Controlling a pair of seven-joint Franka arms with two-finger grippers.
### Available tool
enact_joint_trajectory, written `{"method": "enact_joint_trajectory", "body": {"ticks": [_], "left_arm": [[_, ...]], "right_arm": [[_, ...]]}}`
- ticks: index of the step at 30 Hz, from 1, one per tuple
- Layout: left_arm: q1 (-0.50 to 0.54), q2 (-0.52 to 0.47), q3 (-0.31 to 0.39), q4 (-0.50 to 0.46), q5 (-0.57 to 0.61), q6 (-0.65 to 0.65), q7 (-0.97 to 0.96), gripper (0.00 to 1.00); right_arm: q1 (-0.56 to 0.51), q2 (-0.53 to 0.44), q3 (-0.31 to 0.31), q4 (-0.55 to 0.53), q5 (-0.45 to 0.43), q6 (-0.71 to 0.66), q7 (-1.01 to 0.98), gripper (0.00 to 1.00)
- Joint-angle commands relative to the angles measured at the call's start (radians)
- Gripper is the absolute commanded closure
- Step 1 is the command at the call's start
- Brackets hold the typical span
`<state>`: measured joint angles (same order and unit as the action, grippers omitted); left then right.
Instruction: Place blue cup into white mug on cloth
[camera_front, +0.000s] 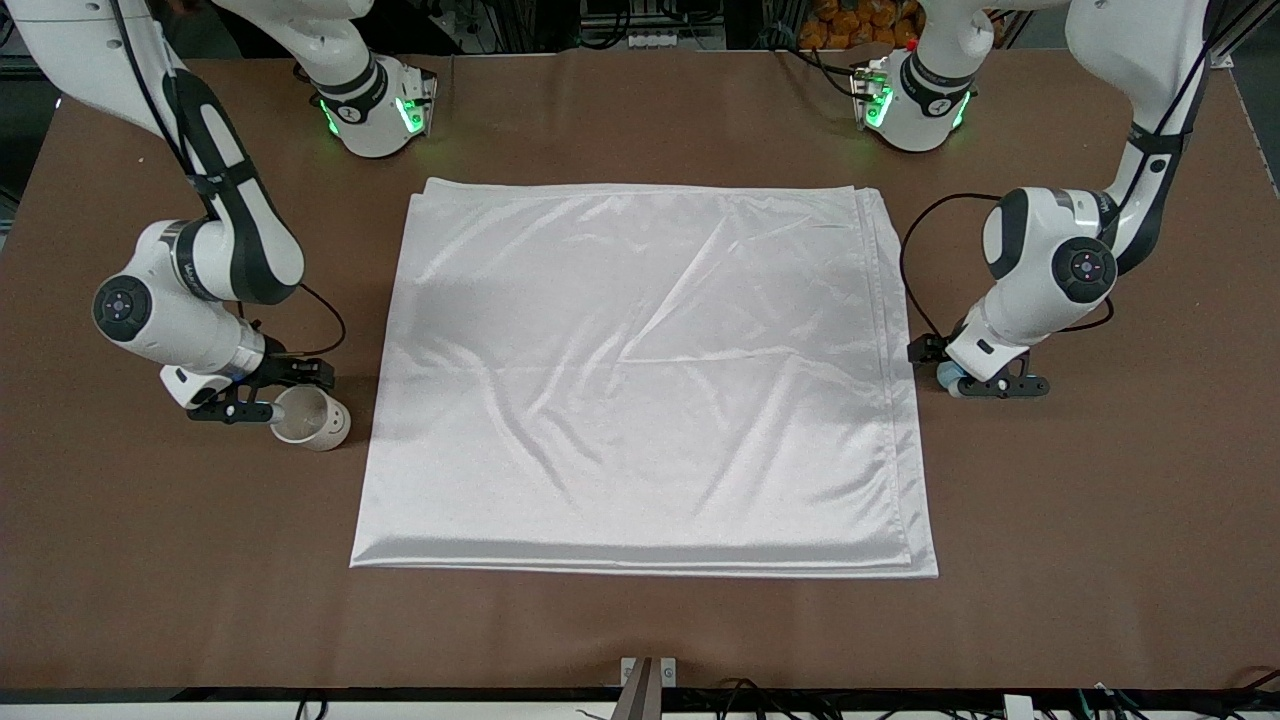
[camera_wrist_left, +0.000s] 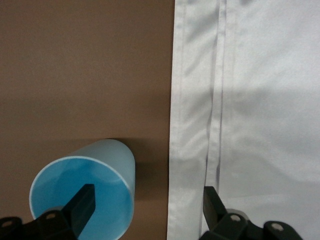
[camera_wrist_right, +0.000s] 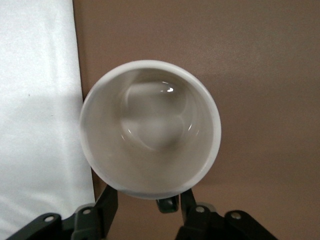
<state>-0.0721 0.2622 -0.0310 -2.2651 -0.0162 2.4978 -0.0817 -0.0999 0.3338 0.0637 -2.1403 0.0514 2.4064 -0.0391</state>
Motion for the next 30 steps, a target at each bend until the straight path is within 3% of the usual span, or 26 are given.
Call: {"method": "enact_joint_trajectory", "body": {"ticks": [1,4,8,16,19,24,30], "left_arm": [[0.012,-0.005,-0.001,-0.019,0.013,0.006,-0.006,0.08],[0.012,0.002,0.000,-0.018,0.015,0.006,-0.004,0.14],[0.012,0.009,0.000,-0.016,0.016,0.006,-0.003,0.38],[0.012,0.014,0.000,-0.013,0.062,0.012,-0.001,0.87],[0.012,0.014,0.000,-0.010,0.062,0.012,-0.001,0.99],[0.012,0.012,0.000,-0.005,0.062,0.012,0.000,1.00],[0.012,0.003,0.000,-0.001,0.062,0.010,0.004,1.00]], "right_arm": [[-0.007,0.016,0.004,0.005,-0.012,0.014,-0.010,0.54],[-0.007,0.016,0.004,0.003,-0.012,0.022,-0.010,0.67],[-0.006,0.016,0.004,0.005,-0.012,0.019,-0.010,0.99],[0.009,-0.022,0.007,0.017,-0.013,-0.010,-0.008,1.00],[0.034,-0.045,0.007,0.049,-0.013,-0.061,0.001,1.00],[0.075,-0.055,0.007,0.169,-0.010,-0.219,0.030,1.00],[0.140,-0.053,0.008,0.261,0.004,-0.302,0.088,1.00]]}}
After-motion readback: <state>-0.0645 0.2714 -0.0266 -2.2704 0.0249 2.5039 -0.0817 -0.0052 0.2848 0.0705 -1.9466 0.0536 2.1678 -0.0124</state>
